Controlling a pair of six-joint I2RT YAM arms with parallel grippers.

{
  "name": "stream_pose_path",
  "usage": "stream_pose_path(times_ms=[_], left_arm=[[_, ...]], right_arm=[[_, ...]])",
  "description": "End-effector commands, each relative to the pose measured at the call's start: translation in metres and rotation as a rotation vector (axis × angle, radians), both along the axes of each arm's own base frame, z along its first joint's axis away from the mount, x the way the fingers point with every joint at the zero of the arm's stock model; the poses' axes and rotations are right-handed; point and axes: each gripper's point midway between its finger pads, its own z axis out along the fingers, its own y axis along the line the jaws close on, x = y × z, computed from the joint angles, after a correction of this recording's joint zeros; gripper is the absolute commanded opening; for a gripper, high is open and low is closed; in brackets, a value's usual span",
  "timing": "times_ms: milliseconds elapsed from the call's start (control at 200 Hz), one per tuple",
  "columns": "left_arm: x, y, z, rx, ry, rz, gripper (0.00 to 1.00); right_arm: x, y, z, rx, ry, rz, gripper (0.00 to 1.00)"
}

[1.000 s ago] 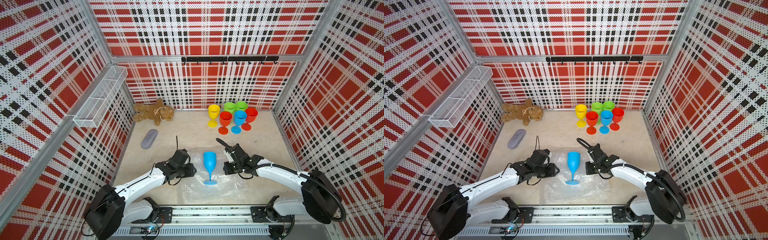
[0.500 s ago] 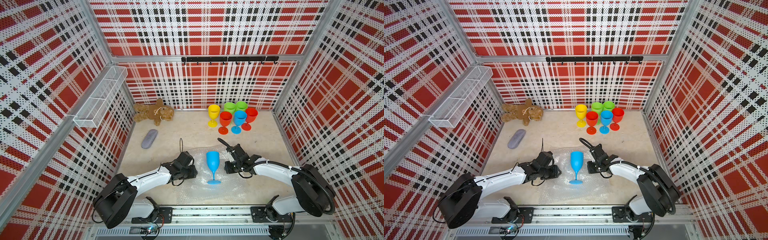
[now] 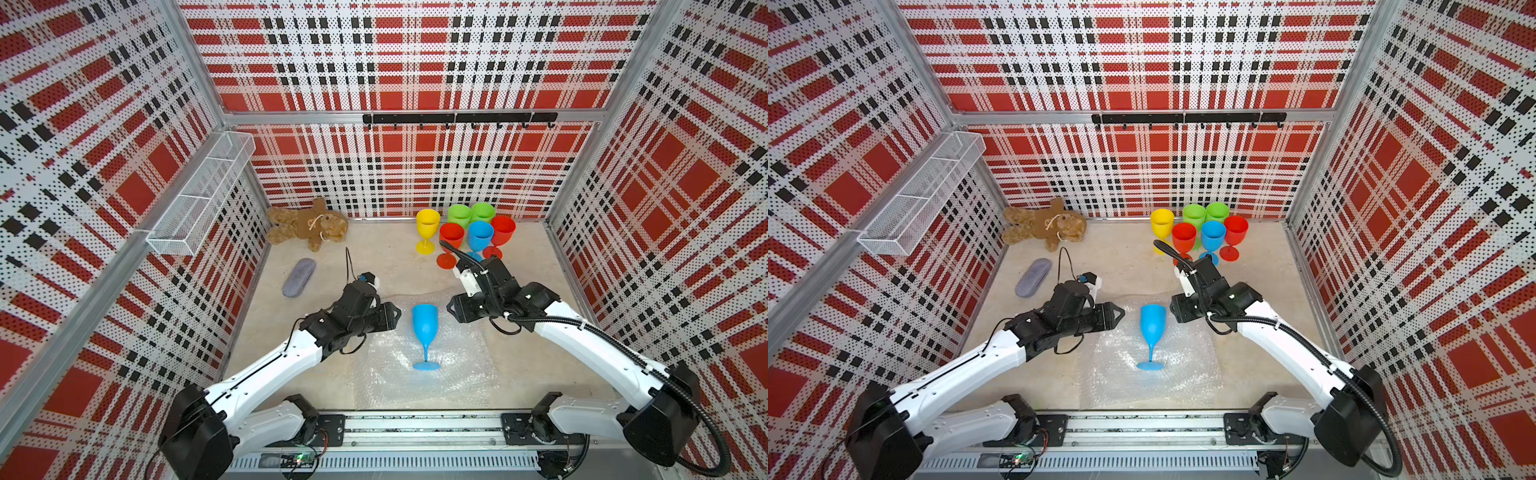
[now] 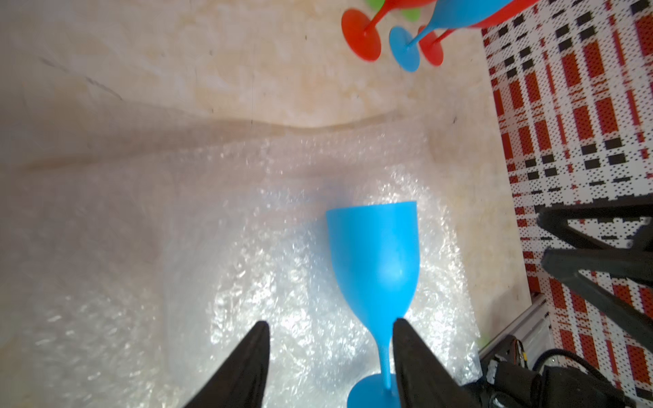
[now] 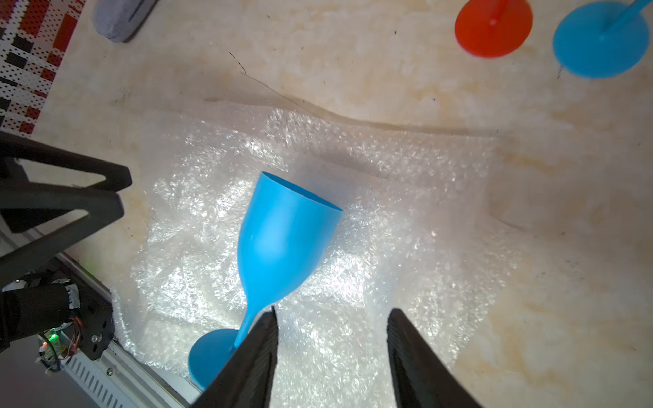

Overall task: Unpack wine glasses from bubble wrap
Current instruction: Pick up the wine glass from the bubble wrap.

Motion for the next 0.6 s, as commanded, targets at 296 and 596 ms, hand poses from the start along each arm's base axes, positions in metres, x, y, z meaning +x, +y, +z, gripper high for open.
stream_pose_path(times_ms=[296,596], left_arm=[[0.028,0.035,0.027,0.181,-0.248,0.025,0.58],[0.021,0.031,0.042,0.135,-0.298,-0.002,0.55]], right_arm=[[-0.011,0.034,-0.029,-0.113,0.357,0.068,0.76],[-0.002,0.061,-0.063,-0.125,0.525,0.025,1.0]])
